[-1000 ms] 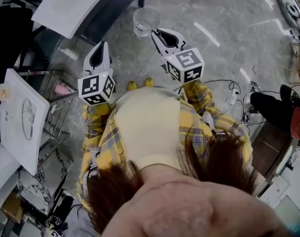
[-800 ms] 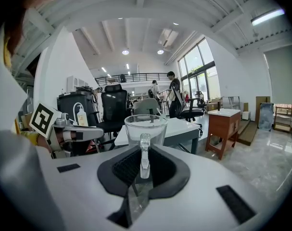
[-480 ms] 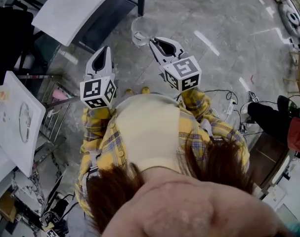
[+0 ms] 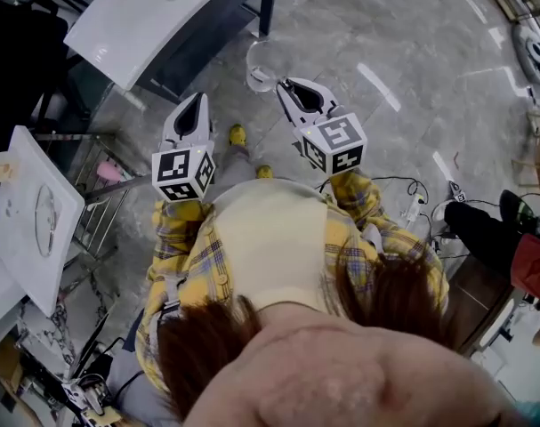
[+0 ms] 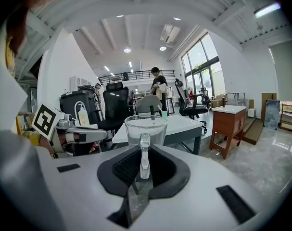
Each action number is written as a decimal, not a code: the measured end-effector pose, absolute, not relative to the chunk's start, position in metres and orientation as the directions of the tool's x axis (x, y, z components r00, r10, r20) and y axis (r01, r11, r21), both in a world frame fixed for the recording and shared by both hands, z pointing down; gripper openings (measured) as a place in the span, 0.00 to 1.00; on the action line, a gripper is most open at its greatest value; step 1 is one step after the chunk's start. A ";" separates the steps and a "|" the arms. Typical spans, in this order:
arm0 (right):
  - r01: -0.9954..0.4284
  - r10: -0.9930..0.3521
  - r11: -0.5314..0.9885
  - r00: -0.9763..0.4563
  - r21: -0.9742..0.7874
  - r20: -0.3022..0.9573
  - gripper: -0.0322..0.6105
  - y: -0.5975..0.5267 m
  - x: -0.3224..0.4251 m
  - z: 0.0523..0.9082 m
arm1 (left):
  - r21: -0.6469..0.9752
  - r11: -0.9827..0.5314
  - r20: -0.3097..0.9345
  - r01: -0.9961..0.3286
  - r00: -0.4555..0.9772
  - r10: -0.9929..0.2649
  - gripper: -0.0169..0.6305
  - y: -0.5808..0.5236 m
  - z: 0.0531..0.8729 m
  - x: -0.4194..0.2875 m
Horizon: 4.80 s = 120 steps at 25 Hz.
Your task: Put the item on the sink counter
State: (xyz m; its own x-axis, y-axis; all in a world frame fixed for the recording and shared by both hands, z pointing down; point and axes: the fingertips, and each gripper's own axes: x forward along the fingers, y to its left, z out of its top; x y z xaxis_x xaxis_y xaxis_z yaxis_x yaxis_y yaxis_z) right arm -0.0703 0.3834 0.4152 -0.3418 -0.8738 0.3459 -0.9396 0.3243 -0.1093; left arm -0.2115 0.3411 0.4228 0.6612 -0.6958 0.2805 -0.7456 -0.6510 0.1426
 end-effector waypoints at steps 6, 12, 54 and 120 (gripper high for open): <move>-0.938 -0.868 0.332 -0.344 -0.099 0.357 0.11 0.341 -0.066 0.413 | 0.152 -0.667 0.273 -0.730 0.679 -0.681 0.04 0.296 0.424 -0.197; -0.944 -0.874 0.318 -0.330 -0.094 0.357 0.11 0.292 -0.060 0.410 | 0.154 -0.672 0.275 -0.725 0.684 -0.675 0.04 0.249 0.425 -0.192; -0.870 -0.801 0.484 -0.485 -0.097 0.351 0.11 0.043 0.048 0.411 | 0.168 -0.547 0.288 -0.820 0.572 -0.768 0.04 0.022 0.426 -0.081; -0.727 -0.648 0.686 -0.630 -0.030 0.429 0.11 -0.340 0.058 0.490 | 0.238 -0.232 0.377 -0.943 0.310 -0.873 0.04 -0.224 0.467 -0.050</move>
State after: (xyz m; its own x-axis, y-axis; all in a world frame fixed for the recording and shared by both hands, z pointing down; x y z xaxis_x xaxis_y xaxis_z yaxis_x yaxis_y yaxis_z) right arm 0.0577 -0.3395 0.4899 -0.6296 -0.6479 0.4288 -0.7268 0.6861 -0.0303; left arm -0.0498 -0.2236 0.4668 0.3098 -0.8727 0.3774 -0.9432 -0.2319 0.2379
